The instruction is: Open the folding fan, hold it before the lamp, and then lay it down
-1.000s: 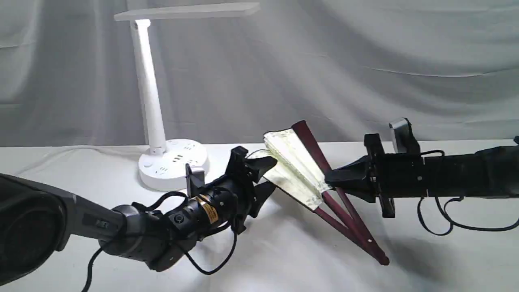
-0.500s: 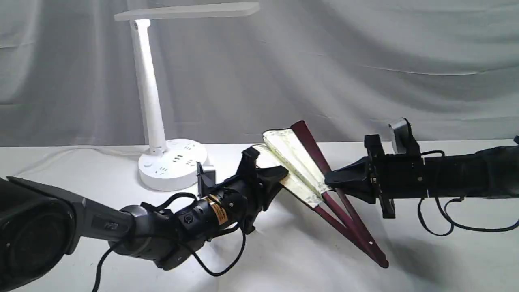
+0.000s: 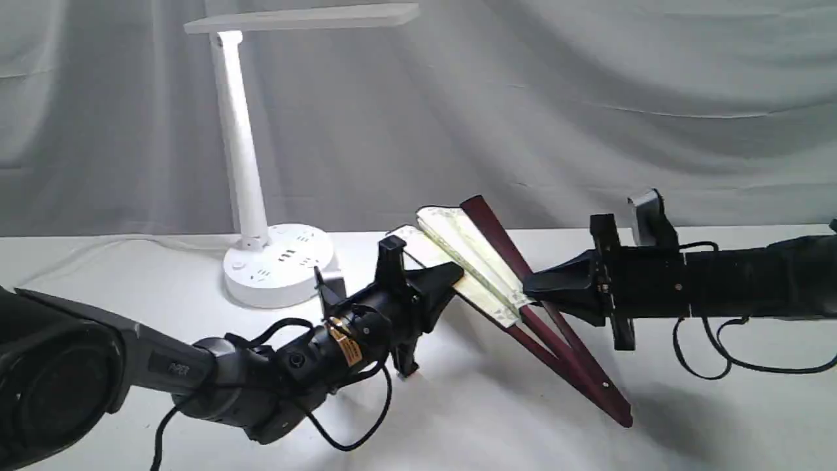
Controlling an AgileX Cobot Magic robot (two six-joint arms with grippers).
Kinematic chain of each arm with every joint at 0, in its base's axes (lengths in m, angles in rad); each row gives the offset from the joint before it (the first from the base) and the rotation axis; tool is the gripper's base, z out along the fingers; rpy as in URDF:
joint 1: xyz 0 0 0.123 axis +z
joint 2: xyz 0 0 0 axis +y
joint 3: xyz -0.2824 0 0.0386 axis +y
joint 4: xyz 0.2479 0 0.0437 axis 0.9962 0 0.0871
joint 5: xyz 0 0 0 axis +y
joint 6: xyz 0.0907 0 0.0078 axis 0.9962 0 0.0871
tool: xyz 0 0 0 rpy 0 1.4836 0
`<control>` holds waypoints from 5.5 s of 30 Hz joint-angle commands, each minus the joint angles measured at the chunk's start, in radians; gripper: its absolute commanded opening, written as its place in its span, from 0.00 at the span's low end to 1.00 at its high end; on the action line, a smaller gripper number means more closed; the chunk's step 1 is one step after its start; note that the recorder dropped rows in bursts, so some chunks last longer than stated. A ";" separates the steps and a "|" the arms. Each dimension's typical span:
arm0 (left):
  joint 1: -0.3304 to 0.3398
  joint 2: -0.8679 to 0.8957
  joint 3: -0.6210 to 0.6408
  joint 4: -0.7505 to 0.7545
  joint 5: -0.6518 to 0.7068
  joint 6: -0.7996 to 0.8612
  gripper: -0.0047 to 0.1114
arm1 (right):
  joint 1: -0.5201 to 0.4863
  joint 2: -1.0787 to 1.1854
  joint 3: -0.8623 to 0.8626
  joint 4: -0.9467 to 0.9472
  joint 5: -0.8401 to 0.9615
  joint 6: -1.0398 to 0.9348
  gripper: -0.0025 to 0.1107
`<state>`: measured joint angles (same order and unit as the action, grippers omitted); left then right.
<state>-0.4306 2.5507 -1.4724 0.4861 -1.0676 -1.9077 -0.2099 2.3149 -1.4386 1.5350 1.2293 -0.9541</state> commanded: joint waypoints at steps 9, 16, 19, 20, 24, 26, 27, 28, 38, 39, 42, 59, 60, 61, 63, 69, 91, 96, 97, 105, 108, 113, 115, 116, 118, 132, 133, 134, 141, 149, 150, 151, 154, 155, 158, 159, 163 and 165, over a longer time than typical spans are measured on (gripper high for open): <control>-0.008 -0.010 0.087 -0.054 -0.154 -0.027 0.04 | -0.001 -0.004 0.000 0.121 -0.008 -0.014 0.02; -0.008 -0.012 0.100 -0.035 -0.154 -0.030 0.04 | -0.007 -0.004 0.000 0.134 -0.008 -0.014 0.02; -0.008 -0.012 0.100 -0.026 -0.154 -0.045 0.04 | -0.019 -0.004 0.000 0.146 -0.008 -0.014 0.02; -0.008 -0.012 0.100 -0.026 -0.154 -0.046 0.04 | -0.021 -0.004 0.000 0.150 -0.008 -0.014 0.02; -0.006 -0.012 0.100 -0.026 -0.154 -0.048 0.04 | -0.025 -0.004 0.000 0.126 -0.008 -0.014 0.02; 0.001 -0.012 0.096 -0.012 -0.154 -0.053 0.04 | -0.021 -0.004 0.000 0.099 -0.008 -0.014 0.02; 0.001 -0.012 0.094 0.003 -0.154 -0.053 0.04 | -0.018 -0.004 0.000 0.084 -0.008 -0.014 0.02; 0.008 -0.012 0.088 0.015 -0.154 -0.053 0.04 | -0.018 -0.004 0.000 0.075 -0.008 -0.014 0.02; 0.023 -0.016 0.058 0.094 -0.154 -0.061 0.04 | -0.023 -0.004 0.000 0.141 -0.008 -0.014 0.02; 0.023 -0.016 0.058 0.086 -0.154 -0.061 0.04 | -0.023 -0.004 0.000 0.160 -0.008 -0.014 0.02; 0.023 -0.016 0.058 0.079 -0.154 -0.054 0.04 | -0.024 -0.004 0.000 0.196 -0.008 -0.014 0.02; 0.023 -0.016 0.058 0.086 -0.154 -0.075 0.04 | -0.126 -0.004 0.000 0.207 -0.008 -0.014 0.02; 0.023 -0.016 0.058 0.080 -0.154 -0.073 0.04 | -0.131 -0.004 0.000 0.207 -0.008 -0.014 0.02; 0.023 -0.016 0.058 0.073 -0.154 -0.073 0.04 | -0.140 -0.004 0.000 0.207 -0.008 -0.014 0.02; 0.023 -0.016 0.058 0.050 -0.154 -0.073 0.04 | -0.151 -0.004 0.000 0.207 -0.008 -0.014 0.02; 0.023 -0.016 0.058 -0.008 -0.154 -0.064 0.04 | -0.201 -0.004 0.000 0.203 -0.008 -0.014 0.02; 0.023 -0.016 0.058 -0.057 -0.154 -0.051 0.04 | -0.301 -0.004 0.000 0.164 -0.008 -0.017 0.02; 0.023 -0.016 0.058 -0.065 -0.154 -0.053 0.04 | -0.335 -0.004 0.000 0.164 -0.008 -0.017 0.02; 0.023 -0.016 0.058 -0.075 -0.154 -0.050 0.04 | -0.340 -0.004 0.000 0.164 -0.008 -0.017 0.02; 0.022 -0.028 0.060 -0.109 -0.154 -0.040 0.04 | -0.375 -0.004 0.000 0.151 -0.040 -0.017 0.02; 0.022 -0.051 0.060 -0.105 -0.154 -0.031 0.04 | -0.382 -0.004 0.000 0.151 -0.042 -0.017 0.02; 0.022 -0.090 0.070 -0.105 -0.154 -0.021 0.04 | -0.403 -0.004 0.000 0.153 -0.042 -0.017 0.02; 0.022 -0.099 0.083 -0.120 -0.154 -0.013 0.04 | -0.413 -0.004 0.000 0.151 -0.042 -0.017 0.02; 0.022 -0.106 0.091 -0.129 -0.154 0.005 0.04 | -0.420 -0.004 0.000 0.150 -0.042 -0.017 0.02; 0.022 -0.122 0.115 -0.158 -0.154 0.038 0.04 | -0.430 -0.004 0.000 0.149 -0.042 -0.015 0.02; -0.017 -0.227 0.271 -0.358 -0.154 0.168 0.04 | -0.471 -0.004 0.000 0.139 -0.008 -0.002 0.02; -0.021 -0.232 0.278 -0.371 -0.154 0.175 0.04 | -0.476 -0.004 0.000 0.139 -0.008 -0.002 0.02; -0.022 -0.236 0.283 -0.380 -0.154 0.186 0.04 | -0.480 -0.004 0.000 0.139 -0.008 -0.002 0.02; -0.023 -0.248 0.285 -0.398 -0.154 0.189 0.04 | -0.512 -0.004 0.000 0.137 -0.008 0.001 0.02; -0.023 -0.248 0.285 -0.401 -0.154 0.189 0.04 | -0.514 -0.004 0.000 0.132 -0.008 0.008 0.02; -0.023 -0.248 0.285 -0.401 -0.154 0.185 0.04 | -0.514 -0.004 0.000 0.132 -0.008 0.008 0.02; -0.023 -0.251 0.287 -0.401 -0.154 0.178 0.04 | -0.514 -0.004 0.000 0.132 -0.008 0.008 0.02; -0.023 -0.274 0.316 -0.412 -0.154 0.182 0.04 | -0.512 -0.004 0.000 0.135 -0.008 0.008 0.02; -0.023 -0.286 0.335 -0.428 -0.154 0.182 0.04 | -0.508 -0.004 0.000 0.137 -0.008 0.008 0.02; -0.023 -0.329 0.388 -0.462 -0.154 0.182 0.04 | -0.487 -0.004 0.000 0.151 -0.008 0.008 0.02; -0.023 -0.343 0.410 -0.468 -0.154 0.182 0.04 | -0.483 -0.004 0.000 0.159 -0.008 0.008 0.02; -0.023 -0.389 0.468 -0.486 -0.154 0.184 0.04 | -0.443 -0.007 0.000 0.176 -0.008 0.013 0.02; -0.023 -0.415 0.494 -0.486 -0.154 0.186 0.04 | -0.422 -0.009 0.000 0.176 -0.008 0.013 0.02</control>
<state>-0.4865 2.1884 -0.9988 0.1620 -1.1141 -1.6863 -0.6097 2.3128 -1.4368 1.6646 1.3044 -0.8925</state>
